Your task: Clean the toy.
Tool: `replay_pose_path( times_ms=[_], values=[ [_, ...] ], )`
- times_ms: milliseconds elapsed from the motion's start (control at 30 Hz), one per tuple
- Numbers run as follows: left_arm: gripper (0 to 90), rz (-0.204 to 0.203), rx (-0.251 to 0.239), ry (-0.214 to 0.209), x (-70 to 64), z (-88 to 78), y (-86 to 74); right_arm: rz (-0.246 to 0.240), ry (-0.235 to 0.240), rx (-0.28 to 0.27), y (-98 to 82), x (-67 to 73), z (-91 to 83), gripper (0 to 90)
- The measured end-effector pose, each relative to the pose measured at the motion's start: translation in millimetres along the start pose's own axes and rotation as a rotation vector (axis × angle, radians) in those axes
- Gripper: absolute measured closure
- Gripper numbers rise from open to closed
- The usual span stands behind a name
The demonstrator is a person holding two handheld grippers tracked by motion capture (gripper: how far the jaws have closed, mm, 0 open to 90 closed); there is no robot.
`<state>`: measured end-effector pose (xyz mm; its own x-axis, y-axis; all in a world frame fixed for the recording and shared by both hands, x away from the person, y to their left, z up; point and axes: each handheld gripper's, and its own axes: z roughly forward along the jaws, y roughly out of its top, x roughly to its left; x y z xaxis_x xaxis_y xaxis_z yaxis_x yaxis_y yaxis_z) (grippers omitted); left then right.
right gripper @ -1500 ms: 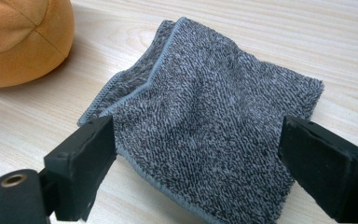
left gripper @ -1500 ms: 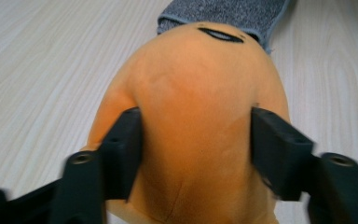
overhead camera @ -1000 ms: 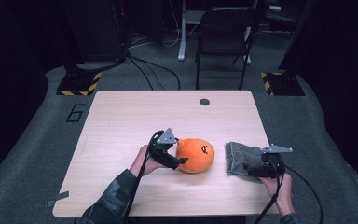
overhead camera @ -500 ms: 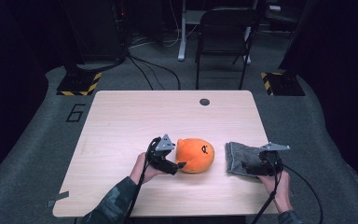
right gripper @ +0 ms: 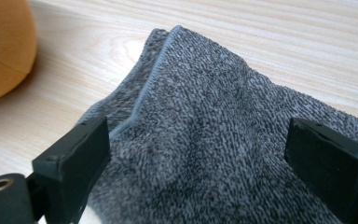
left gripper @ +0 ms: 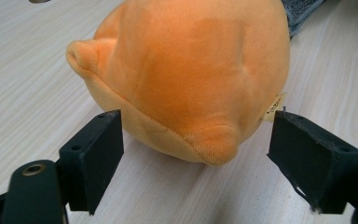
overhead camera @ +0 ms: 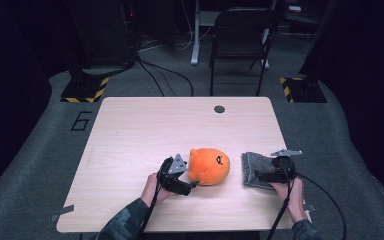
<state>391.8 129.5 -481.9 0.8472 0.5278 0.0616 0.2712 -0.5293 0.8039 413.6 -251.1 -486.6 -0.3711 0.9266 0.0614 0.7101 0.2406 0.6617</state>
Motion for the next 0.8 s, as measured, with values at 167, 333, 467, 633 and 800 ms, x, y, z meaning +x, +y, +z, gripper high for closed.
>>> replay_pose_path(
  times_ms=[167,333,467,633,800],
  values=[
    [27.2,0.007,-0.016,0.008,-0.3,2.8,-2.0,0.013,-0.022,0.024,-0.5,-0.8,8.7,5.0],
    [33.7,0.029,-0.015,0.024,-5.1,6.9,-3.1,0.019,-0.028,0.055,-3.9,-4.1,15.6,4.2],
    [40.0,0.021,-0.007,0.029,-5.8,6.6,-3.4,0.002,-0.039,0.081,-6.7,-2.7,22.3,6.0],
    [51.0,0.010,-0.006,0.024,-6.1,6.8,-4.4,-0.041,-0.081,0.095,-7.5,2.4,24.8,11.7],
    [55.8,-0.006,-0.009,0.027,-7.3,7.0,-5.2,-0.049,-0.041,0.088,-6.6,5.6,21.5,32.0]
  ],
)
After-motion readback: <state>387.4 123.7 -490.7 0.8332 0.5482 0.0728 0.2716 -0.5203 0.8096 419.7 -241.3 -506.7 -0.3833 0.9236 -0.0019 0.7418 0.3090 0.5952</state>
